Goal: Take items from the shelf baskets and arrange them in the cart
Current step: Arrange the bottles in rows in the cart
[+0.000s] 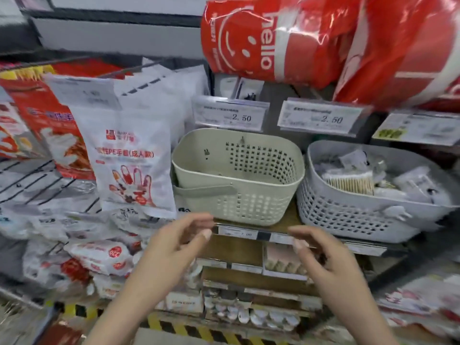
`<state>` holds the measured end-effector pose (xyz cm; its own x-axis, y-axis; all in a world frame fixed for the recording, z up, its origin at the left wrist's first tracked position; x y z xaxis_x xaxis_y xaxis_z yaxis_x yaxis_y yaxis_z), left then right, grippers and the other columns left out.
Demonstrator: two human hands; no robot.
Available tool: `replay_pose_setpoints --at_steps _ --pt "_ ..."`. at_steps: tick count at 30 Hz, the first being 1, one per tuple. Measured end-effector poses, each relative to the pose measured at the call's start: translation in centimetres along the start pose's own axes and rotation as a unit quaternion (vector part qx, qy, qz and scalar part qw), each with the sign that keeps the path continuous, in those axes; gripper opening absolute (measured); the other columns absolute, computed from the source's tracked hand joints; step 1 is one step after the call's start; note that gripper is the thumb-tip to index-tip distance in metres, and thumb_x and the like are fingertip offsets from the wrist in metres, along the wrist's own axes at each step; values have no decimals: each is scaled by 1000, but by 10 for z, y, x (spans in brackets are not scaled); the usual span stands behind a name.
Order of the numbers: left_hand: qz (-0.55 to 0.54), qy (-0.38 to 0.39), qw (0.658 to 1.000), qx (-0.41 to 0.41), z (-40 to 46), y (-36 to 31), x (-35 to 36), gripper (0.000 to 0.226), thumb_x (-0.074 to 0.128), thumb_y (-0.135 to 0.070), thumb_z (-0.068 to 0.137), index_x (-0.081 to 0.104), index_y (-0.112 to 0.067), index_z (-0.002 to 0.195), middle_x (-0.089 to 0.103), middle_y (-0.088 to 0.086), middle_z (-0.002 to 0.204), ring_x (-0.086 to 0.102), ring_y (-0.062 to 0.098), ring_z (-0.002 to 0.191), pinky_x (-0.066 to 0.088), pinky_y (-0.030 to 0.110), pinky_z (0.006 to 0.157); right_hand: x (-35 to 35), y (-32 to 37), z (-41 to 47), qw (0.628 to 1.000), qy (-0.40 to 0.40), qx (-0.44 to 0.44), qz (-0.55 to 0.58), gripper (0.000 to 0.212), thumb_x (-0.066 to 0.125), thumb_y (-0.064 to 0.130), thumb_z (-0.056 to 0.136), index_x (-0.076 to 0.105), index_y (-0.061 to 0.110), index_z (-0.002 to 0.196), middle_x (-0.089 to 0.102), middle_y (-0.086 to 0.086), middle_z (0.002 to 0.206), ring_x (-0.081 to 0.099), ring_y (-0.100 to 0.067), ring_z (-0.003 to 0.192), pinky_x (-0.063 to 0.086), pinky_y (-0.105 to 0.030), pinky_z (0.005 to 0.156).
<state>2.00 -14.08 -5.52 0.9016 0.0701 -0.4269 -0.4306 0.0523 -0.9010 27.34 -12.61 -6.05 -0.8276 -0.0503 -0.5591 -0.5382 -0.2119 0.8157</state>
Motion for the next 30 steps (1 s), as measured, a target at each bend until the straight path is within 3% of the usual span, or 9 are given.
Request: replay_pose_setpoints --at_steps 2,5,9,14,16,18,22,26,30 --pt "-1 -19 999 40 27 -16 -10 20 59 -26 90 65 -37 106 68 -25 102 62 -6 98 48 18 83 -7 12 22 998 -41 -36 -15 16 54 33 90 60 43 101 61 31 103 54 14 102 38 0 78" --pt "24 -47 993 103 65 -36 -18 18 57 -28 89 65 -37 103 67 -28 100 60 -9 96 43 5 78 -16 25 52 994 -76 -75 -35 26 45 46 86 62 38 104 59 29 106 54 11 103 38 -2 82" --pt "70 -22 990 119 115 -45 -18 19 57 -30 88 64 -36 104 68 -22 93 59 -8 89 40 2 71 -18 27 94 993 -59 -82 -61 18 51 37 90 59 41 106 60 30 104 53 13 104 37 -1 84" --pt "209 154 964 58 185 -34 -4 18 57 -25 93 60 -27 111 61 -19 99 55 -5 88 43 15 82 1 25 155 978 102 -72 -164 22 55 29 93 61 32 115 59 23 108 53 10 102 41 -7 86" --pt "281 219 934 3 209 -20 3 25 56 -29 94 58 -21 118 61 -10 111 57 7 100 44 23 91 12 21 179 961 167 -50 -216 28 57 29 93 61 26 121 63 12 114 56 -2 104 46 -21 89" --pt "287 251 924 -42 230 -5 12 27 57 -24 94 60 -11 117 64 5 115 60 22 105 49 34 93 22 16 199 941 216 -7 -260 34 59 31 92 58 24 125 62 6 117 57 -10 104 46 -25 86" --pt "390 318 860 -82 254 16 31 38 55 -25 95 52 -10 130 56 6 122 53 21 103 46 24 85 42 4 222 902 306 45 -301 46 63 32 89 51 20 132 57 -1 127 55 -17 111 45 -29 90" --pt "502 352 787 -67 263 31 39 39 56 -34 93 54 -15 127 57 7 123 54 24 110 43 35 97 55 -11 224 836 418 100 -341 59 63 33 90 39 23 143 47 -3 142 53 -22 119 46 -35 98" --pt "510 368 770 -107 261 34 38 38 58 -31 93 55 -11 124 56 8 119 48 19 97 39 28 86 54 -18 221 771 485 141 -388 72 57 32 92 18 29 152 26 -2 157 36 -26 138 37 -36 102"
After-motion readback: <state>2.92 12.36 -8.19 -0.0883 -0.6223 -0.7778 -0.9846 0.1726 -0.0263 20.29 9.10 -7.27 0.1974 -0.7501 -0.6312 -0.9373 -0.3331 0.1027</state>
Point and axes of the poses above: each hand's wrist, its own z-axis towards the middle knuckle, its own x-axis out of the palm, y = z × x, the point moved 3 cm from there along z, towards the middle knuckle
